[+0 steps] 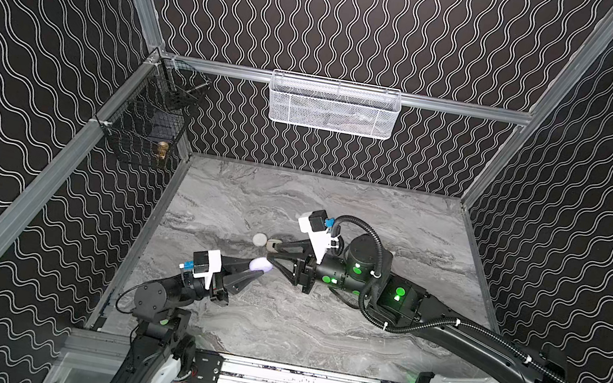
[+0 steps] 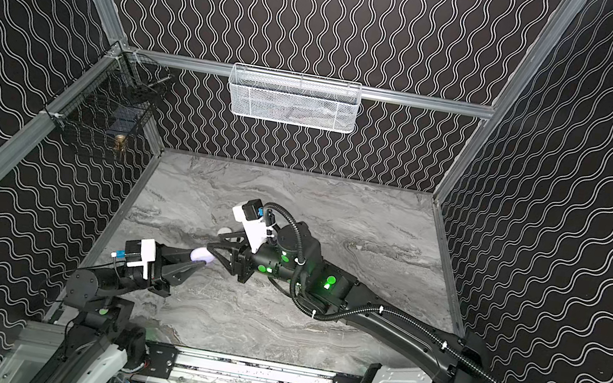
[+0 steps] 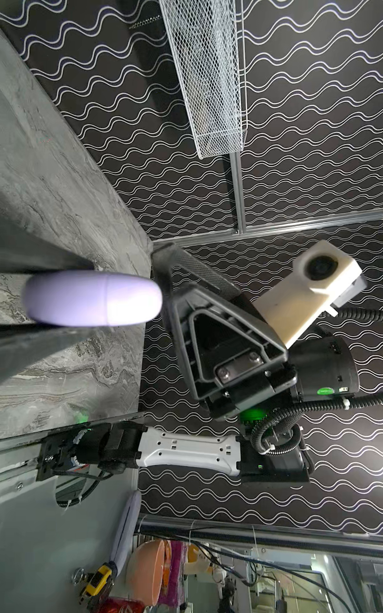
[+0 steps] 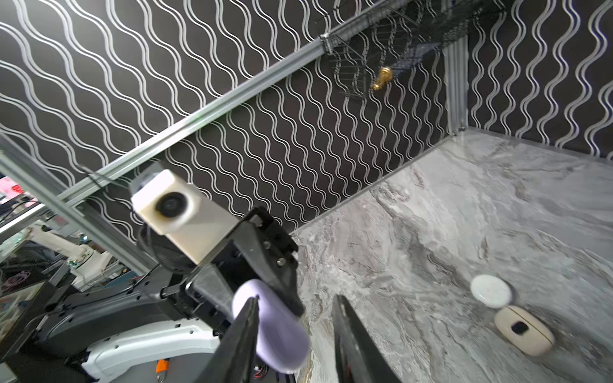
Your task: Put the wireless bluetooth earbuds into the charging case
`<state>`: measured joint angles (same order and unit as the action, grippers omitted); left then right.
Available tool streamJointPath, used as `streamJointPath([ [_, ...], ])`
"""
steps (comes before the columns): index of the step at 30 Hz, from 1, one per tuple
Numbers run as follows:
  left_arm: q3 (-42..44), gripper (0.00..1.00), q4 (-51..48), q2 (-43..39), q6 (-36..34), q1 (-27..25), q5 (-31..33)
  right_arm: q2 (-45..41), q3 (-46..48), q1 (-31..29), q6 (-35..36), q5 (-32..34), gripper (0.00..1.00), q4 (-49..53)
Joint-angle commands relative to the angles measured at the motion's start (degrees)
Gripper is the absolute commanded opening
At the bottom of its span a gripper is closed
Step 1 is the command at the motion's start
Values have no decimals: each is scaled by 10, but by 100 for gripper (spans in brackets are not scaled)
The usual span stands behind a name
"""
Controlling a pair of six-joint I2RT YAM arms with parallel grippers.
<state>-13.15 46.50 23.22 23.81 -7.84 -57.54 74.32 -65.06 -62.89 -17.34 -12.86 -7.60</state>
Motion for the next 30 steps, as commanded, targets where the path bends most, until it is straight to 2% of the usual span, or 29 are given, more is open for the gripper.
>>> streamJointPath([
  [1,-7,0,-18,4,-14,0,17,-14,3,0,2,56,38,-19],
  [3,-19,0,-94,12,-49,0,61,-31,6,0,-14,167,41,13],
  [5,-34,0,-168,34,-71,0,129,-47,8,4,-43,303,49,57],
  [7,-60,0,-253,81,-80,0,214,-60,14,15,-86,422,65,101],
  [9,-95,0,-327,144,-57,1,304,-65,11,38,-136,505,85,174],
  [11,-109,0,-340,204,-19,1,323,-63,0,56,-207,586,99,260],
  [12,-104,0,-319,225,11,1,317,-65,2,65,-233,605,99,288],
  [15,-52,0,-184,285,109,-13,280,-84,54,104,-186,575,99,246],
  [17,-63,0,-170,334,93,-88,318,-99,132,128,-138,578,99,158],
  [19,-107,0,-210,389,58,-188,405,-112,205,156,-68,600,99,45],
  [21,-119,0,-163,449,67,-247,444,-107,249,200,-35,640,99,-15],
  [22,-123,0,-136,483,80,-263,454,-101,267,234,-34,641,99,-26],
  [25,-144,0,-103,575,93,-293,499,-88,304,340,-60,593,99,-23],
  [27,-164,0,-91,638,97,-307,524,-82,347,390,-31,584,99,-86],
  [30,-195,0,-73,719,108,-316,526,-62,397,446,23,588,99,-181],
])
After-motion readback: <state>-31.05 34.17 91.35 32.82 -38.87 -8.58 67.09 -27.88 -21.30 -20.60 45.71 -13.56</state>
